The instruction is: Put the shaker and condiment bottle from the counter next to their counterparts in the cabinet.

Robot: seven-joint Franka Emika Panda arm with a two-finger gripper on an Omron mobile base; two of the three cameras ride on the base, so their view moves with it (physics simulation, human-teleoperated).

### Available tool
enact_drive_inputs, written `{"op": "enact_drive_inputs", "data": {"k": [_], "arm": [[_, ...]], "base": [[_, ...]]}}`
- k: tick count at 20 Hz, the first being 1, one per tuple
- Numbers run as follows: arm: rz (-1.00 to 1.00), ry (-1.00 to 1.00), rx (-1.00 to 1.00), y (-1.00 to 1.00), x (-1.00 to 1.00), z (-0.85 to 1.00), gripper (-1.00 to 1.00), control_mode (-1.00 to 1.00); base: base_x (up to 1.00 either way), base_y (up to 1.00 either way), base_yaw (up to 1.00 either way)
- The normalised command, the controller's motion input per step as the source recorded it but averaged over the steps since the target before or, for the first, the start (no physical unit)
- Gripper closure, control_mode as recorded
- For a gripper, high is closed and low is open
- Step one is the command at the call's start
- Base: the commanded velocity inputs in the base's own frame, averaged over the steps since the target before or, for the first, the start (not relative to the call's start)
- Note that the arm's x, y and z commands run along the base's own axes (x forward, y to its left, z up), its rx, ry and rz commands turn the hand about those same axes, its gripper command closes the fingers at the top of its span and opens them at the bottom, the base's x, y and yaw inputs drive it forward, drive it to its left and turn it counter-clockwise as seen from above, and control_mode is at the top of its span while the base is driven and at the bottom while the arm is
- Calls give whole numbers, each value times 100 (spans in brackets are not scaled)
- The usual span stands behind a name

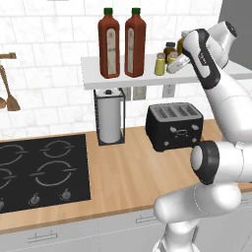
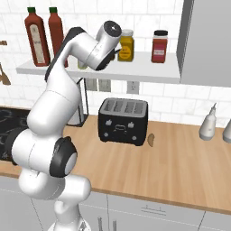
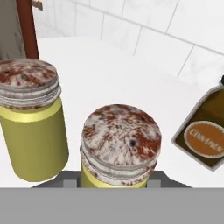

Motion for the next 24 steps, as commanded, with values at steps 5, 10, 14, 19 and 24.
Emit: {"op": "enact_drive_inputs", "data": {"k": [5,10,14,19,24], "arm": [[1,0,0,3,3,-15,-100,-100],[0,0,0,0,-13,0,-100,-100],[0,0,1,0,-38,0,-100,-100],[0,0,5,-10,-60,1,-100,-100],[-1,0,9,-15,-78,21,-100,-100]], "base": [[0,0,0],[0,0,0],[0,0,0],[0,0,0],[0,0,0]]}}
